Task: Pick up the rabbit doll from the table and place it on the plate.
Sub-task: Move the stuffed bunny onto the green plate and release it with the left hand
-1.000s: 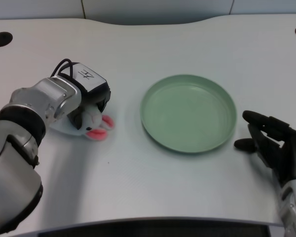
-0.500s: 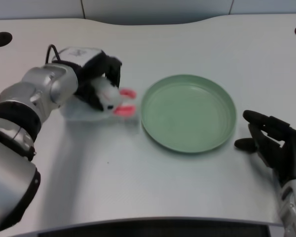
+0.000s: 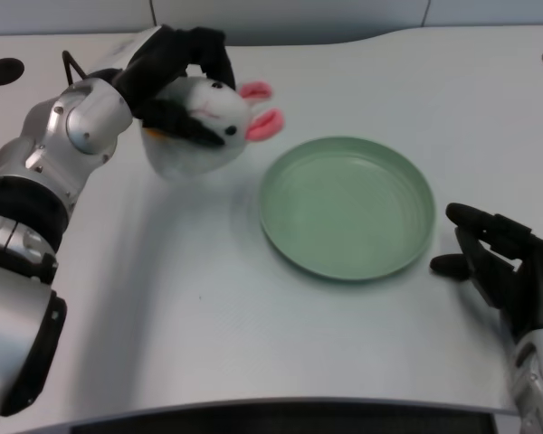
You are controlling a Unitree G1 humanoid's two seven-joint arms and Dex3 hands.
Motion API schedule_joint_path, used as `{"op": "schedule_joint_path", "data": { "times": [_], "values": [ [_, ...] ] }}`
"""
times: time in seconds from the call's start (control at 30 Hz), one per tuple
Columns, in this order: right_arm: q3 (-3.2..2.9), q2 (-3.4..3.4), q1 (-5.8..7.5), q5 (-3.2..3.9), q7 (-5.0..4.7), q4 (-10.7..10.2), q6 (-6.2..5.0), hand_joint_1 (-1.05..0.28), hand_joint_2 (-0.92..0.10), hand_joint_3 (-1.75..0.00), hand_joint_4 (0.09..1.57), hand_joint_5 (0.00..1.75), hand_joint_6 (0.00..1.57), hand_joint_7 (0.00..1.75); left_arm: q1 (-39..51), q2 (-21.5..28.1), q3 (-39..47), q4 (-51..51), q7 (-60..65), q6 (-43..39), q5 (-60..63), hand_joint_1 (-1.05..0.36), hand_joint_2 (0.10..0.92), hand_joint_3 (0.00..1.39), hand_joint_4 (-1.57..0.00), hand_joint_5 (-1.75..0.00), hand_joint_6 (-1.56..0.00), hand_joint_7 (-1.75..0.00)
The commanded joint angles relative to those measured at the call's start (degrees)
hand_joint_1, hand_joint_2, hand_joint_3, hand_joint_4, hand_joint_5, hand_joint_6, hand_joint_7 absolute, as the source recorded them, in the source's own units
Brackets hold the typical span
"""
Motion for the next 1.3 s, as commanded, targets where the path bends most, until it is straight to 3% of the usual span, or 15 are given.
{"op": "schedule_joint_path", "data": {
  "times": [0.03,0.1,0.2,0.33,0.57,0.8,0.93,1.13,1.3],
  "values": [
    [0.08,0.3,-0.16,0.19,0.38,0.68,-0.7,-0.4,-0.92,-0.17,0.89,0.85,1.03,0.01,-0.29,-1.74,1.65,-1.22,-1.31,-0.89,-2.28,-0.19,0.852,0.03,-0.84,-1.75,-0.66,-1.75],
    [-0.01,0.37,-0.14,0.44,0.61,0.67,-0.81,-0.39,-0.92,-0.18,0.89,0.85,1.03,0.01,-0.34,-2.53,2.08,-1.47,-1.66,-1.1,-2.79,-0.18,0.85,0.03,-0.84,-1.75,-0.67,-1.75],
    [0.0,0.14,-0.21,0.25,0.87,1.34,-1.75,-0.4,-0.92,-0.18,0.89,0.85,1.03,0.01,-0.69,-4.22,1.93,-1.7,-1.4,-1.77,-2.84,-0.17,0.842,0.03,-0.84,-1.75,-0.67,-1.75],
    [-0.2,0.12,-0.36,0.43,0.69,1.23,-0.93,-0.4,-0.92,-0.17,0.89,0.85,1.03,0.01,-1.95,-7.9,0.64,-1.57,-0.51,-1.55,-1.74,-0.19,0.837,0.02,-0.86,-1.75,-0.69,-1.75],
    [-0.28,0.1,-0.57,0.44,0.61,1.42,-0.74,-0.39,-0.92,-0.17,0.89,0.85,1.04,0.01,-3.87,-12.66,-0.18,-0.01,0.41,-0.75,-0.81,-0.21,0.837,0.02,-0.86,-1.75,-0.71,-1.75],
    [-0.3,0.23,-0.8,0.65,1.4,2.62,-2.28,-0.4,-0.92,-0.17,0.88,0.85,1.04,0.01,-5.47,-17.71,-1.93,2.63,0.9,0.86,0.46,-0.25,0.83,0.02,-0.91,-1.75,-0.73,-1.75],
    [-0.01,0.39,-0.4,0.25,1.07,1.93,-2.29,-0.41,-0.92,-0.17,0.88,0.85,1.04,0.01,-6.43,-19.58,-3.24,3.82,0.9,2.39,1.96,-0.27,0.835,0.03,-0.93,-1.75,-0.75,-1.75],
    [0.05,0.45,-0.25,0.27,1.06,1.81,-2.36,-0.41,-0.92,-0.17,0.89,0.85,1.04,0.01,-6.79,-20.19,-4.09,4.36,1.59,2.96,3.0,-0.25,0.829,0.03,-0.93,-1.75,-0.77,-1.75],
    [0.26,0.76,0.17,0.12,0.52,0.93,-1.86,-0.4,-0.92,-0.17,0.89,0.85,1.04,0.01,-6.33,-20.63,-5.1,5.64,0.78,5.33,4.13,-0.26,0.825,0.03,-0.91,-1.75,-0.74,-1.75]
  ]
}}
